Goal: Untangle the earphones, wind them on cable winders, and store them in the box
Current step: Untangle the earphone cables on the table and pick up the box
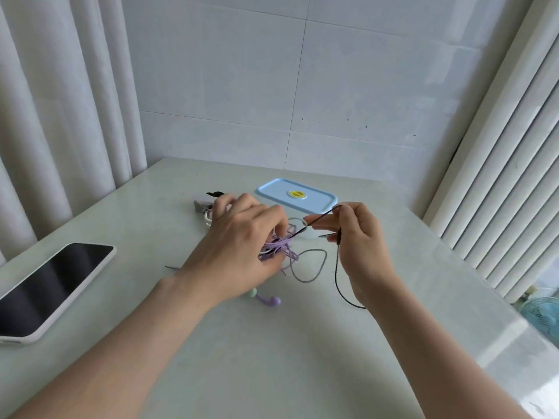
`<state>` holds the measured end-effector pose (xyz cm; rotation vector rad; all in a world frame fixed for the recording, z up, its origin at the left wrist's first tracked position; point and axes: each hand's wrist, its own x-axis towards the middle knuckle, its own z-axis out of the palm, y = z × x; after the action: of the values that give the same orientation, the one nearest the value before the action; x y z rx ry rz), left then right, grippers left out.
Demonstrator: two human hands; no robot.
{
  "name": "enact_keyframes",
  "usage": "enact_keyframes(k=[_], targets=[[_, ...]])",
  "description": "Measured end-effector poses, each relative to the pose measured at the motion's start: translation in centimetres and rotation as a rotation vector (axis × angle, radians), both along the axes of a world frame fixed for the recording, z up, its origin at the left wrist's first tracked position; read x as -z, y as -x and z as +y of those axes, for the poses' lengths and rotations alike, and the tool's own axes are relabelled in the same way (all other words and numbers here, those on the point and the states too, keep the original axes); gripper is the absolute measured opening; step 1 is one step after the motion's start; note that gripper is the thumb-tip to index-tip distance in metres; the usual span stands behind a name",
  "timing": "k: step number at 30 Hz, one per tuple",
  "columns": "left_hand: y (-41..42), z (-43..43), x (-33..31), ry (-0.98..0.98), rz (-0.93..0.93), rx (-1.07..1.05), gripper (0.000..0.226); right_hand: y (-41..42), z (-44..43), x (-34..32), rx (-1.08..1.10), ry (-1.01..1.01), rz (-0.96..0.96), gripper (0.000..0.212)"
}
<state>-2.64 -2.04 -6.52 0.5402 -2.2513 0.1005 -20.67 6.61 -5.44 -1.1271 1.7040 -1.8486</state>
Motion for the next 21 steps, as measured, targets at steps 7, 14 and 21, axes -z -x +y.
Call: enact_keyframes(k=[7,14,21], targets=[[-0.4,-0.3,0.4,-0.201,0.029,0.073,0.011,0.4,0.4,-0.6,0.048,0.066,-0.211,0.02],[0.4,-0.6,1.5,-0.182,0.022,-0.108,0.02,0.4,0.4,-0.5,-0.001,0.023,-0.267,0.023],[1.0,0.6,1.2,-0.153,0.138,-0.091,0.037,0.8,0.1,-0.3,-0.07,0.026,-0.312,0.04]])
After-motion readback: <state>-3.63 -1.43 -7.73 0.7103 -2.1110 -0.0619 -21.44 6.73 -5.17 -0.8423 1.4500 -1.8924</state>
